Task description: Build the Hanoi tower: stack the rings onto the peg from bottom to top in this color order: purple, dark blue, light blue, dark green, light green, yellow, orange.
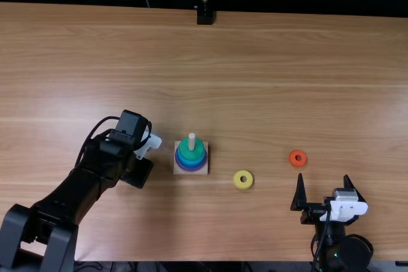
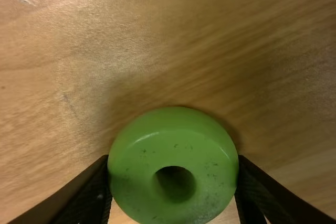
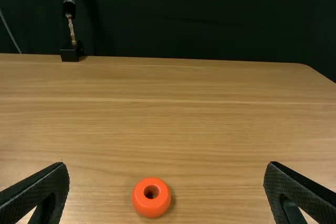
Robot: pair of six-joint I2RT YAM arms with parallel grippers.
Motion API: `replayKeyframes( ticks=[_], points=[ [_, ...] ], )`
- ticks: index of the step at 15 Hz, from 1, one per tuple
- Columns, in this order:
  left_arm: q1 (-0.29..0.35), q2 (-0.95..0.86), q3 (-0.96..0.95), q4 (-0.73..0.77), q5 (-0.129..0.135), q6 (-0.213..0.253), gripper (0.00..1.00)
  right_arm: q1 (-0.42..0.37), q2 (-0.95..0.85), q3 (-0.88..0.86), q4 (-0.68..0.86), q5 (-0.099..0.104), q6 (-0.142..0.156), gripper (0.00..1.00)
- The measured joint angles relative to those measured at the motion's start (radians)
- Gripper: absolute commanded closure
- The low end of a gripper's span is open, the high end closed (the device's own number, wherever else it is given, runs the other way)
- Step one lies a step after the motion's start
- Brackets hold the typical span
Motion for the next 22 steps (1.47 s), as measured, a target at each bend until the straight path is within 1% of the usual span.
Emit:
replayKeyframes(
  ticks=[1,3,4,6,8,10,13,15,17,19,22],
  points=[
    [0.0,0.0,0.034,-0.031,-0.007,0.001,1.0,0.0,0.0,0.0,0.0,0.0,0.0,0.0],
    [0.0,-0.02,0.137,-0.174,-0.021,-0.004,1.0,0.0,0.0,0.0,0.0,0.0,0.0,0.0],
    [0.0,-0.039,0.185,-0.248,-0.025,-0.016,1.0,0.0,0.0,0.0,0.0,0.0,0.0,0.0],
    [0.0,-0.058,0.315,-0.404,-0.026,-0.065,1.0,0.0,0.0,0.0,0.0,0.0,0.0,0.0],
    [0.0,-0.058,0.454,-0.5,-0.025,-0.091,1.0,0.0,0.0,0.0,0.0,0.0,0.0,0.0],
    [-0.011,-0.057,0.57,-0.54,-0.025,-0.112,1.0,0.0,0.0,0.0,0.0,0.0,0.0,0.0],
    [-0.074,-0.018,0.727,-0.631,-0.026,-0.172,1.0,0.0,0.0,0.0,0.0,0.0,0.0,0.0],
    [-0.119,0.021,0.822,-0.665,-0.025,-0.217,1.0,0.0,0.0,0.0,0.0,0.0,0.0,0.0],
    [-0.159,0.045,0.874,-0.669,-0.024,-0.249,1.0,0.0,0.0,0.0,0.0,0.0,0.0,0.0],
    [-0.199,0.063,0.914,-0.672,-0.024,-0.269,1.0,0.0,0.0,0.0,0.0,0.0,0.0,0.0],
    [-0.252,0.089,0.922,-0.673,-0.021,-0.311,1.0,0.0,0.0,0.0,0.0,0.0,0.0,0.0]
  ],
)
